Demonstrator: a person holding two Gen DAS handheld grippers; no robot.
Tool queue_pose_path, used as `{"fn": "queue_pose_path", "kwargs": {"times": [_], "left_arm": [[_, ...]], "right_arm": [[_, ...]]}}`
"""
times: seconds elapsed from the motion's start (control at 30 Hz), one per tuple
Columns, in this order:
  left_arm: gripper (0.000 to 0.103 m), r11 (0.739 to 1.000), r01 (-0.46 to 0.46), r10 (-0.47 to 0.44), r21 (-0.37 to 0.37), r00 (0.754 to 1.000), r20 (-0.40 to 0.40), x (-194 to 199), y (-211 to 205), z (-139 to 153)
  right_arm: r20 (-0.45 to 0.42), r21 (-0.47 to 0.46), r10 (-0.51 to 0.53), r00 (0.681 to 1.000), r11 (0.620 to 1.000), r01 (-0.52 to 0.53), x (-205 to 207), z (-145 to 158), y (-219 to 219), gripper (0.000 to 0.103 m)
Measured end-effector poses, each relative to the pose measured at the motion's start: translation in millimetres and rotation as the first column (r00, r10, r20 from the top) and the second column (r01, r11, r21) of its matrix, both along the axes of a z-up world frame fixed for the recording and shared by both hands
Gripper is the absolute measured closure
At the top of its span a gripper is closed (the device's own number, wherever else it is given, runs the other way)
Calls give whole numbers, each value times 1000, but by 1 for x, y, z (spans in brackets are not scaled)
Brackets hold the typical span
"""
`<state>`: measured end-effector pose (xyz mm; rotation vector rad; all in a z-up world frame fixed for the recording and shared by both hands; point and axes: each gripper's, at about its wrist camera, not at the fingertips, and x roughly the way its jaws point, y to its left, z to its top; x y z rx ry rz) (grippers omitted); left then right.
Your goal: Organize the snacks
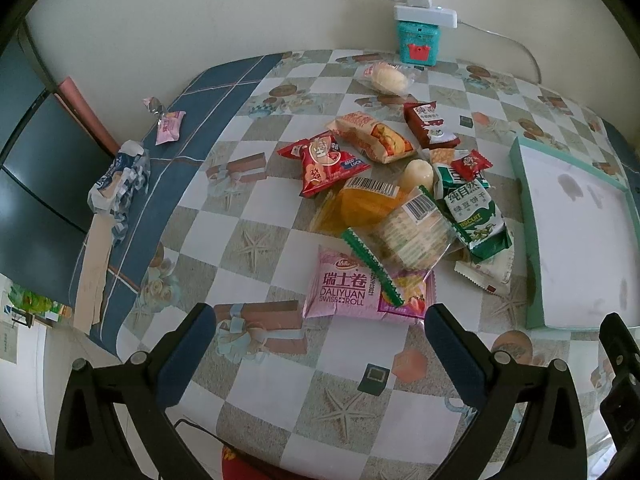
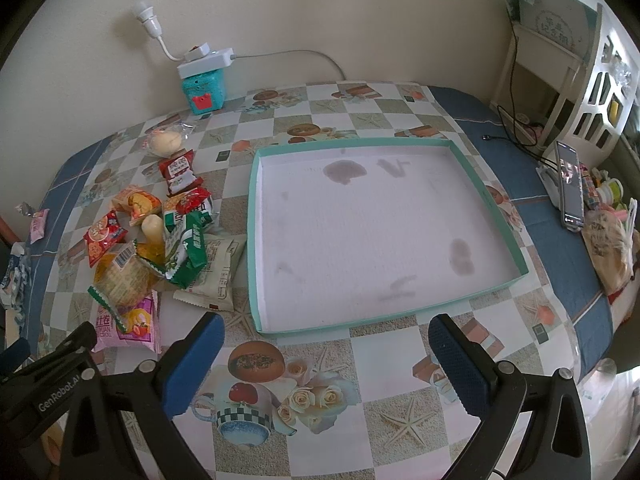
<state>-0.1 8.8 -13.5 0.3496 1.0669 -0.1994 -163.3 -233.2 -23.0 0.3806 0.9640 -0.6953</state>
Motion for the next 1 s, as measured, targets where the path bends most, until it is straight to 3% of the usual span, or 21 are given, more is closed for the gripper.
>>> {"fn": "queue_pose_path", "kwargs": {"times": [1.0], "left_arm": [[0,1000,-4,4,2,1000,-19,3,1,-1]], "right_arm": [[-6,7,-7,1000,1000,8,0,-2,-1,0]]}}
